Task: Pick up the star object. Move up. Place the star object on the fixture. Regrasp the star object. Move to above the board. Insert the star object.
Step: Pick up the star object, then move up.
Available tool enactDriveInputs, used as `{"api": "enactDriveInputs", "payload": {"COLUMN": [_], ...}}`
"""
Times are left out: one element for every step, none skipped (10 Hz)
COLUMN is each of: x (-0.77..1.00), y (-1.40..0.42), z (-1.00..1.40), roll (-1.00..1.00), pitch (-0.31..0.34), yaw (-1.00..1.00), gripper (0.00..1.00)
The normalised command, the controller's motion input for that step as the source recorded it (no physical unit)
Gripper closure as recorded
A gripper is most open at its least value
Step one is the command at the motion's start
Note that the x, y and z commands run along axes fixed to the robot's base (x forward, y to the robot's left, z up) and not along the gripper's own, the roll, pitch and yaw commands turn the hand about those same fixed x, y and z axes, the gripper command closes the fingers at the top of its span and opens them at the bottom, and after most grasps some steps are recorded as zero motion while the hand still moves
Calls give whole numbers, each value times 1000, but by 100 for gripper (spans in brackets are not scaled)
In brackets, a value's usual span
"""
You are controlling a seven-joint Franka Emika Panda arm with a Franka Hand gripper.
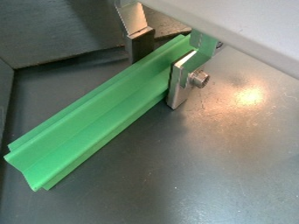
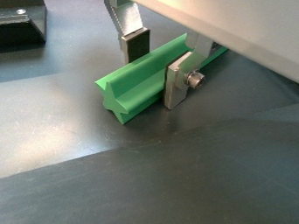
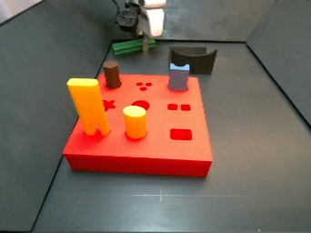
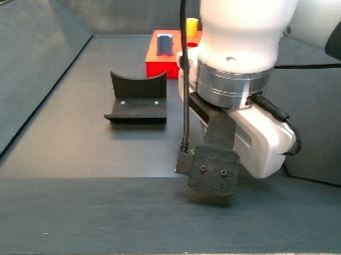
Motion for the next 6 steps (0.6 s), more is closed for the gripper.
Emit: {"api": "enactDriveInputs", "payload": {"x": [0, 0, 0, 0, 0, -13], "y": [0, 0, 0, 0, 0, -72], "z": [0, 0, 0, 0, 833, 809], "roll": [0, 0, 0, 0, 0, -14], "pitch": [0, 0, 0, 0, 0, 13], "yaw": [0, 0, 0, 0, 0, -21], "gripper": [100, 100, 100, 100, 100, 100]}}
